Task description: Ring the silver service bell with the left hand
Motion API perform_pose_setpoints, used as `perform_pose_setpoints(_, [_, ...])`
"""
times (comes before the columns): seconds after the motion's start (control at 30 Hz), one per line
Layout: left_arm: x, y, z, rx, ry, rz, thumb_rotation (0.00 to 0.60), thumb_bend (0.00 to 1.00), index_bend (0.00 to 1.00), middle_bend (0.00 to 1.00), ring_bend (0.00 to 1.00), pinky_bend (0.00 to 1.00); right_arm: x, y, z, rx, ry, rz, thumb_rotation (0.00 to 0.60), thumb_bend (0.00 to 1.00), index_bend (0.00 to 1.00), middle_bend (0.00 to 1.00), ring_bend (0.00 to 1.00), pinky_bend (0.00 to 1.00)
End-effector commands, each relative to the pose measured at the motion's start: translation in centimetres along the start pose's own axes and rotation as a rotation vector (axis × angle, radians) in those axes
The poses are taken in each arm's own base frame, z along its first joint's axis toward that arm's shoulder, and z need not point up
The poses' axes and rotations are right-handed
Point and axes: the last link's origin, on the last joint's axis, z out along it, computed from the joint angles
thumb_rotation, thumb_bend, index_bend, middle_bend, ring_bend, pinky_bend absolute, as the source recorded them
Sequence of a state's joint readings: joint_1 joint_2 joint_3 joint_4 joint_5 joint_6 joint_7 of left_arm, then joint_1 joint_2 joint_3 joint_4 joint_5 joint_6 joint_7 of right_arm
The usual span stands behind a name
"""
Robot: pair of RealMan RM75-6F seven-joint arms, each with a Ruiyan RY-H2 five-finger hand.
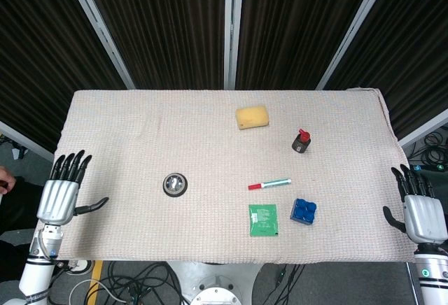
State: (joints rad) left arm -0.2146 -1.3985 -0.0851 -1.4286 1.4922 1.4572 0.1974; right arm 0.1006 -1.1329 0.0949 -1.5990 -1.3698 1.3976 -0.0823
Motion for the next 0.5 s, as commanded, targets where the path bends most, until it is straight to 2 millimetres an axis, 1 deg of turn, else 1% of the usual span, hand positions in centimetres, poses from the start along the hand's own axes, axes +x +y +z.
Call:
perform_pose_setpoints(0.03, [0.0,0.0,0.0,0.002,-0.002,-0.002,0.000,0.00,0.00,0.00,0.00,0.00,0.0,-0.1,0.0,0.002,0.000,-0.003,0.600,0.24,0.00,0.00,0.00,0.00])
perform_pose_setpoints(0.27, [-0.3,0.3,0.1,-0.010,-0.012,-0.008,0.000,0.00,0.00,0.00,0.00,0.00,0.2,-0.1,0.0,0.001,0.005,-0.005,0.600,0.24,0.00,0.00,0.00,0.00])
perform_pose_setpoints(0.37, [-0.3,0.6,0.5,-0.019,-0.015,-0.014,0.000,0.00,0.00,0.00,0.00,0.00,0.1,-0.1,0.0,-0.003,0.004,-0.001,0.600,0.24,0.00,0.00,0.00,0.00])
perform_pose_setpoints(0.5, [-0.5,1.3,1.6,-0.043,-0.021,-0.020,0.000,0.00,0.00,0.00,0.00,0.00,0.0,0.0,0.0,-0.003,-0.002,-0.006,0.600,0.24,0.00,0.00,0.00,0.00])
